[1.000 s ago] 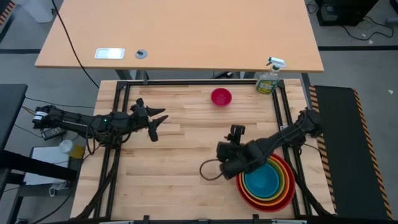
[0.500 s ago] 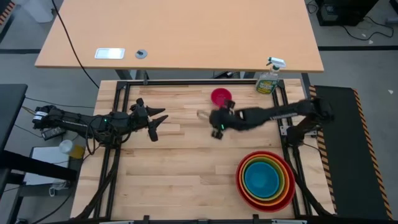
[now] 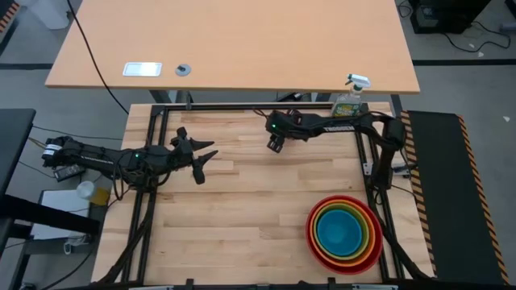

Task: Nest bowls inside each other
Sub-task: Stack the pink bowl on top of the blue bowl

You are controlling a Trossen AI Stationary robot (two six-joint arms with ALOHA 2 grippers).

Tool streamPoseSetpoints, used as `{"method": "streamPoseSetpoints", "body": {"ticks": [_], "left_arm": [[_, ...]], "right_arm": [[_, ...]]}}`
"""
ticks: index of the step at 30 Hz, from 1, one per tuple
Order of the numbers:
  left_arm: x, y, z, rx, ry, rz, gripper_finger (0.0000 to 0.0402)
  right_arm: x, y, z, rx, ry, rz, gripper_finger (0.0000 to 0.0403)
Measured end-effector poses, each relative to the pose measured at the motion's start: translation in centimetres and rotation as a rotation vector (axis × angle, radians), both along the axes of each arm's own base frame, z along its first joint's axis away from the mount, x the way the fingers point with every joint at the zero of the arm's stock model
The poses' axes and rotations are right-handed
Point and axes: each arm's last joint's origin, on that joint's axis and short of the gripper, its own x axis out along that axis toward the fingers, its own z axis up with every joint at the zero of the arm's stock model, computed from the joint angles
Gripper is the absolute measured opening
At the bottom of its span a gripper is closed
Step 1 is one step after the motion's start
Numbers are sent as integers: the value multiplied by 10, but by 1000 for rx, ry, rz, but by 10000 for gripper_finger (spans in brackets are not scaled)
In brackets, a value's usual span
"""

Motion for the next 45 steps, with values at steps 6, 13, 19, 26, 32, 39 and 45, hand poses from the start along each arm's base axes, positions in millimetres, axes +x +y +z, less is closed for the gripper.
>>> {"method": "streamPoseSetpoints", "body": {"ticks": [6, 13, 19, 26, 32, 39, 45], "left_arm": [[0, 0, 0, 42, 18, -4, 153], [0, 0, 1, 77, 28, -7, 153], [0, 0, 1, 99, 36, -10, 153], [0, 0, 2, 101, 34, -10, 153], [1, -2, 2, 92, 24, -85, 153], [5, -16, 6, 101, -33, -548, 153], [14, -20, 6, 82, -80, -668, 153]], "right_arm": [[0, -14, -21, 44, 45, 6, 267], [0, -17, -28, 84, 41, -19, 239], [-3, -18, -29, 102, 53, -45, 199], [-8, -17, -39, 141, 124, -77, 139], [-9, -9, -42, 149, 187, -32, 39], [-5, 26, -34, 171, 257, 104, 21], [-6, 88, 5, 151, 213, 249, 16]]}}
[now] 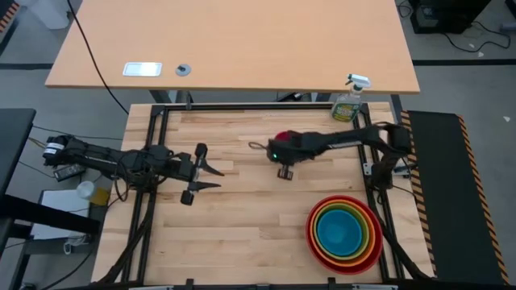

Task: Nest bowls inside each other
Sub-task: Stack the pink bowl on top of the blue bowl

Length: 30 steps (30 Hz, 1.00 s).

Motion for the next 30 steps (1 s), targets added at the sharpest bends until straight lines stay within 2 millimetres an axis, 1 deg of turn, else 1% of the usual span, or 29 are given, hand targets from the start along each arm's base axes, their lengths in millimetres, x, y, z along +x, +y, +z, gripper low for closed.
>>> {"method": "streamPoseSetpoints", "body": {"ticks": [3, 8, 10, 14, 16, 19, 21, 23, 27, 30], "left_arm": [[6, -1, -1, -4, -17, 0, 153], [13, -1, 2, -11, -73, 34, 153], [14, 0, 3, -14, -91, 62, 153], [14, 3, 6, -10, -120, 147, 153], [14, 4, 8, -13, -142, 180, 153], [13, 7, 12, -22, -181, 211, 153], [13, 9, 13, -23, -190, 220, 153], [14, 10, 13, -25, -196, 229, 153], [13, 11, 15, -31, -212, 236, 153], [13, 11, 16, -34, -226, 236, 153]], "right_arm": [[-11, 33, 25, -2, -39, 32, 16], [-37, 94, 65, 34, -148, 111, 16], [-49, 117, 77, 58, -202, 120, 16], [-73, 162, 90, 134, -265, 161, 16], [-86, 185, 93, 177, -280, 197, 16], [-104, 219, 101, 250, -280, 201, 17], [-115, 241, 105, 272, -258, 211, 18], [-124, 262, 105, 270, -206, 201, 18], [-138, 294, 93, 280, -87, 135, 19], [-141, 306, 71, 243, 5, 81, 20]]}}
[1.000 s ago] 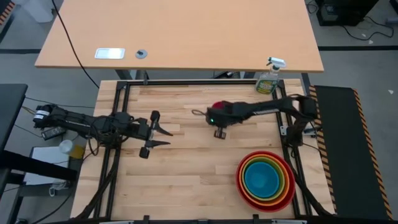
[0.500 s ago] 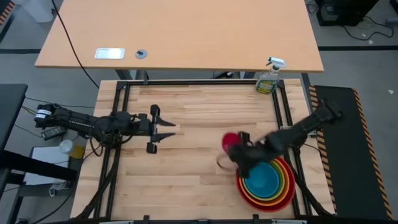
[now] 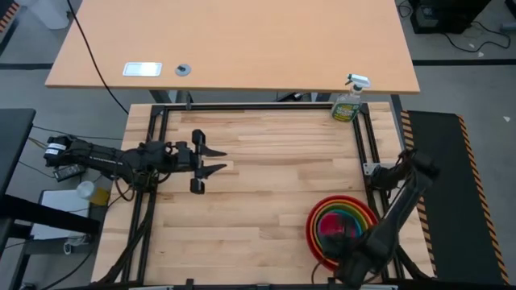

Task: Nest bowls inside each other
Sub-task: Stack the pink bowl on top of the blue bowl, then return to Home Position

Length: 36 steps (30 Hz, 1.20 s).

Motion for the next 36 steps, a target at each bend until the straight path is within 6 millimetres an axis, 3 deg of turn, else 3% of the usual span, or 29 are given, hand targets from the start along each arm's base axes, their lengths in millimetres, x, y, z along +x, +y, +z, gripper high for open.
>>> {"method": "streamPoseSetpoints", "body": {"ticks": [8, 16, 24, 28, 36], "left_arm": [[-1, 0, 4, -63, -45, -13, 153], [-1, -3, 3, -128, -39, -44, 153], [-1, -3, 2, -140, -23, -45, 153], [-1, -3, 2, -163, -24, -50, 153], [-1, -5, 1, -182, -12, -63, 153]], "right_arm": [[-1, 1, -36, -168, 200, -114, 32], [5, -2, -40, -136, 259, -147, 66], [17, -12, -40, -120, 281, -152, 125], [22, -19, -33, -63, 316, -166, 159], [27, -34, 5, 19, 216, -200, 214]]}}
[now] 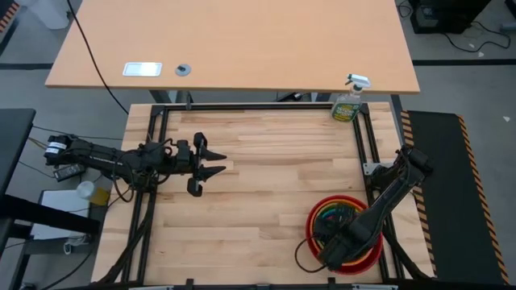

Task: Nest bowls inside each other
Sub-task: Return to Home Position

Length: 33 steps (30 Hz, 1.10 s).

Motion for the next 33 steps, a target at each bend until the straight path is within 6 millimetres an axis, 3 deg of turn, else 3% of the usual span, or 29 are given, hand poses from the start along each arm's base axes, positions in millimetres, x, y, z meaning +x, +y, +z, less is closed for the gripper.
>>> {"method": "streamPoseSetpoints", "body": {"ticks": [8, 22, 33], "left_arm": [[0, -2, -3, 5, 32, -12, 153], [0, -2, -3, -24, 33, -17, 153], [0, -1, -3, -30, 26, 15, 153]], "right_arm": [[-3, -14, 18, 68, -2, -47, 250], [-13, -36, 51, 27, -235, -109, 247], [27, -67, 54, -43, -409, -87, 247]]}}
